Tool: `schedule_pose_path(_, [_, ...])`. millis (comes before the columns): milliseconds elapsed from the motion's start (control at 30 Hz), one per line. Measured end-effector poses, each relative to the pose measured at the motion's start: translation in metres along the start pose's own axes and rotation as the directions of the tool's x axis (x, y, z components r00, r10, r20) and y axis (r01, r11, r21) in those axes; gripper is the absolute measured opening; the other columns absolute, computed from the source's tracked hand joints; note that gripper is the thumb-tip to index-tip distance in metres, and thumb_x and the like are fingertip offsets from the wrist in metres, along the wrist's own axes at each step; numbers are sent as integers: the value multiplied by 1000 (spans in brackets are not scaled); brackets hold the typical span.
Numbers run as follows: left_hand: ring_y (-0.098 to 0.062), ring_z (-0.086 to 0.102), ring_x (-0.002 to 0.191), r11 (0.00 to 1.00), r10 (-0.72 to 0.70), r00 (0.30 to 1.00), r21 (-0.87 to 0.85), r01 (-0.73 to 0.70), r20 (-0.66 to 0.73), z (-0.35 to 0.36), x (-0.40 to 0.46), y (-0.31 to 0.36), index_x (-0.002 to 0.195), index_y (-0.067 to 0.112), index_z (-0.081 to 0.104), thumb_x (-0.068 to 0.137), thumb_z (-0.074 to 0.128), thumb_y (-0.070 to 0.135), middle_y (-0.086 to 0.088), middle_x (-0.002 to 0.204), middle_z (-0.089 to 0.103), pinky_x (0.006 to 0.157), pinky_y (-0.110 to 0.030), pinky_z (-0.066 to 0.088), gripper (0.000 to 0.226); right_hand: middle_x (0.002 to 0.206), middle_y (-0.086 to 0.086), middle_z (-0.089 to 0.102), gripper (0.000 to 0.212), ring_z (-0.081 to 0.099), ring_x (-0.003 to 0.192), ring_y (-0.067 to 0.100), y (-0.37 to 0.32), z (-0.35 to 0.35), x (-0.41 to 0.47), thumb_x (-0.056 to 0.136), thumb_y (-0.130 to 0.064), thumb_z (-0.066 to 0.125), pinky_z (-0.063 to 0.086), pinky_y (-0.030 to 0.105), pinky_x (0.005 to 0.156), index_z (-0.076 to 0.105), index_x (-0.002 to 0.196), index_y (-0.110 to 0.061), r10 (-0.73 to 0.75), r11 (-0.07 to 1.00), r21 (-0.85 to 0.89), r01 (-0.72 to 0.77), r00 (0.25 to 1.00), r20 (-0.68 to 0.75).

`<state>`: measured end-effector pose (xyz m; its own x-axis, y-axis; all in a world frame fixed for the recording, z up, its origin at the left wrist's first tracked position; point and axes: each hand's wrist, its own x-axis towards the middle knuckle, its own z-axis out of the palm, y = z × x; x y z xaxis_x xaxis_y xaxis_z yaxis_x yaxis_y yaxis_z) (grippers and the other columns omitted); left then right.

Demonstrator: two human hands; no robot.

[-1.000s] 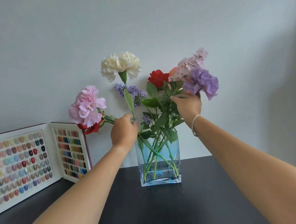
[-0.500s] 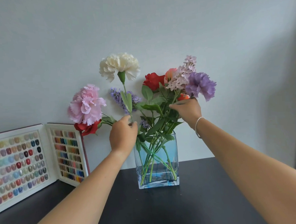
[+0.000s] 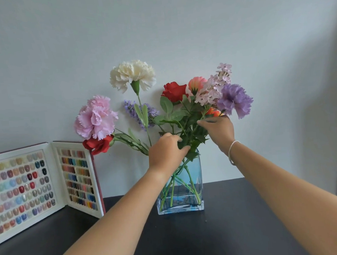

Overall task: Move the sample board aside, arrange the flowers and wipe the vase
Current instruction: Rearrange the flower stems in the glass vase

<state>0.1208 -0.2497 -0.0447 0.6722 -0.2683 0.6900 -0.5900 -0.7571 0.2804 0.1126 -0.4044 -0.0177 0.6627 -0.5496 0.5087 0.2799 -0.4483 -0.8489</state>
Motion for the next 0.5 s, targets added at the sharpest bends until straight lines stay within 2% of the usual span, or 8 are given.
schedule_pose_path(100, [-25, 55, 68, 993, 27, 999, 120, -21, -45, -7, 2, -4, 93, 14, 66, 85, 52, 20, -2, 92, 60, 47, -25, 27, 18, 81, 5, 69, 13, 56, 66, 14, 4, -5, -1, 78, -28, 71, 44, 25, 64, 75, 83, -17, 4, 1000, 24, -4, 1000, -13])
schedule_pose_path(167, [-27, 52, 61, 991, 20, 996, 137, -8, -87, -13, 2, -13, 75, 9, 64, 84, 48, 14, -3, 77, 57, 44, -25, 25, 19, 73, 4, 66, 11, 53, 59, 12, 6, -8, -2, 77, -26, 71, 43, 24, 57, 75, 82, -17, 25, 998, 54, -24, 999, -22])
schedule_pose_path(267, [-25, 59, 68, 993, 97, 988, 78, -89, -116, -23, -3, -28, 84, 12, 72, 88, 51, 16, -3, 82, 67, 50, -25, 36, 21, 70, 0, 65, 12, 50, 54, 10, 12, -11, -4, 78, -27, 70, 42, 23, 51, 74, 85, -18, 45, 996, 73, -43, 998, -31])
schedule_pose_path(367, [-20, 63, 85, 980, 191, 980, 63, -188, -58, -28, -13, -46, 98, 19, 72, 89, 54, 19, 3, 97, 71, 59, -23, 38, 21, 86, 5, 68, 14, 55, 62, 13, 16, -12, -8, 81, -27, 67, 43, 23, 56, 74, 90, -18, -6, 1000, 28, 7, 999, -33])
schedule_pose_path(433, [-15, 62, 92, 975, 209, 978, 76, -208, -6, -27, -18, -57, 102, 22, 71, 89, 53, 21, 7, 104, 70, 60, -22, 37, 22, 98, 10, 63, 17, 55, 75, 19, 16, -12, -12, 81, -27, 66, 43, 26, 69, 73, 94, -20, -47, 999, -12, 46, 997, -58])
schedule_pose_path(500, [-14, 62, 92, 972, 222, 974, 73, -224, 38, -26, -21, -62, 104, 23, 70, 89, 53, 20, 9, 108, 68, 61, -23, 40, 23, 99, 4, 53, 20, 52, 85, 18, 15, -11, -21, 80, -29, 67, 43, 30, 82, 72, 98, -21, -82, 996, -26, 79, 990, -118])
